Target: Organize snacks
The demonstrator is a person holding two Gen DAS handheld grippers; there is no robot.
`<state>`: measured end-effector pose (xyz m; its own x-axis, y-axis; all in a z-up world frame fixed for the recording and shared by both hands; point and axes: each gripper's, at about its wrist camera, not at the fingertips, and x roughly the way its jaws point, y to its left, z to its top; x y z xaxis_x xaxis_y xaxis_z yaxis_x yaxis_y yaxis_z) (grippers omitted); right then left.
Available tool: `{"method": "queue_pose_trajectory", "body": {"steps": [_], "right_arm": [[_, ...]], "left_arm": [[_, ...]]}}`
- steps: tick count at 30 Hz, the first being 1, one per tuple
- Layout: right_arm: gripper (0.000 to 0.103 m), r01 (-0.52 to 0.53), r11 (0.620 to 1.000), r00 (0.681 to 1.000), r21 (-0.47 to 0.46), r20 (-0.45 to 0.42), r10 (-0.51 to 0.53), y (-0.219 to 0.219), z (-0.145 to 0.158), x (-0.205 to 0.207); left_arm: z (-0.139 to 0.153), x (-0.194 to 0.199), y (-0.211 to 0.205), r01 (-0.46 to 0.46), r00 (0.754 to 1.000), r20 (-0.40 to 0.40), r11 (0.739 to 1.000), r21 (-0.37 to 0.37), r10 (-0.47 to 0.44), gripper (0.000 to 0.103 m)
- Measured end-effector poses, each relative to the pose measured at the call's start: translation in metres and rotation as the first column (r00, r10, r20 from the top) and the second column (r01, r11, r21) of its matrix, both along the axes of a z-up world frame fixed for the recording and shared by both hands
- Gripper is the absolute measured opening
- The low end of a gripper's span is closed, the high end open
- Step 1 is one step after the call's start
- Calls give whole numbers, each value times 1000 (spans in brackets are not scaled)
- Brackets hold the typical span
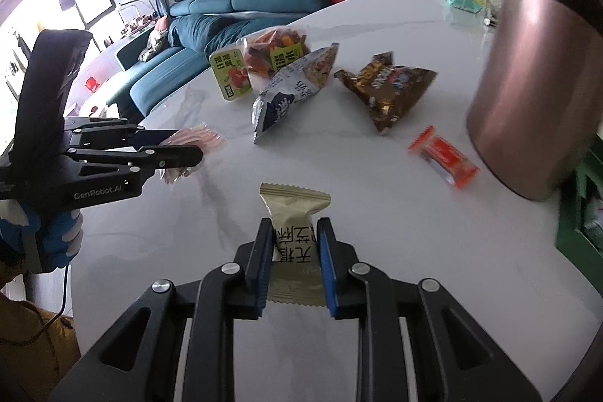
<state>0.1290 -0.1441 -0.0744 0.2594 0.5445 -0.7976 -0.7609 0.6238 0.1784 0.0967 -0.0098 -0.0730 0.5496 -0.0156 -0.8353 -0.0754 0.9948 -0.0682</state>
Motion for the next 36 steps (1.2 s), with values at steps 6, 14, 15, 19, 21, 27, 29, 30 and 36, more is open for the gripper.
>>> {"method": "queue_pose_trajectory", "body": {"steps": [6, 14, 15, 19, 21, 27, 29, 30, 36], "right_arm": [[0, 65, 998, 998, -16, 18, -64, -47, 15, -12], [0, 184, 982, 983, -40, 23, -183, -124, 17, -15], [0, 199, 979, 980, -45, 25, -198, -135, 17, -15], [0, 258, 964, 966, -58, 33, -257, -176, 19, -12], [0, 289, 955, 957, -66, 41, -287, -196, 20, -8], [0, 382, 921, 922, -82, 97, -374, -253, 32, 9], [0, 406, 910, 911, -83, 118, -396, -268, 37, 17], [0, 421, 903, 903, -81, 130, -409, -277, 40, 23], [0, 471, 880, 870, -61, 200, -451, -307, 59, 65]], "left_arm": [[22, 3, -35, 75, 997, 26, 997, 6, -75, 23], [38, 13, -92, 165, 985, 45, 986, 5, -166, 23], [40, 15, -101, 178, 983, 46, 984, 4, -178, 23], [45, 22, -136, 235, 971, 51, 972, -1, -234, 23], [48, 27, -157, 272, 961, 58, 962, -3, -271, 23], [61, 41, -225, 407, 911, 81, 913, -11, -405, 23], [65, 49, -245, 443, 893, 91, 896, -15, -440, 23], [69, 55, -259, 463, 882, 102, 886, -9, -460, 23], [91, 97, -307, 500, 854, 157, 866, 20, -497, 23]]}}
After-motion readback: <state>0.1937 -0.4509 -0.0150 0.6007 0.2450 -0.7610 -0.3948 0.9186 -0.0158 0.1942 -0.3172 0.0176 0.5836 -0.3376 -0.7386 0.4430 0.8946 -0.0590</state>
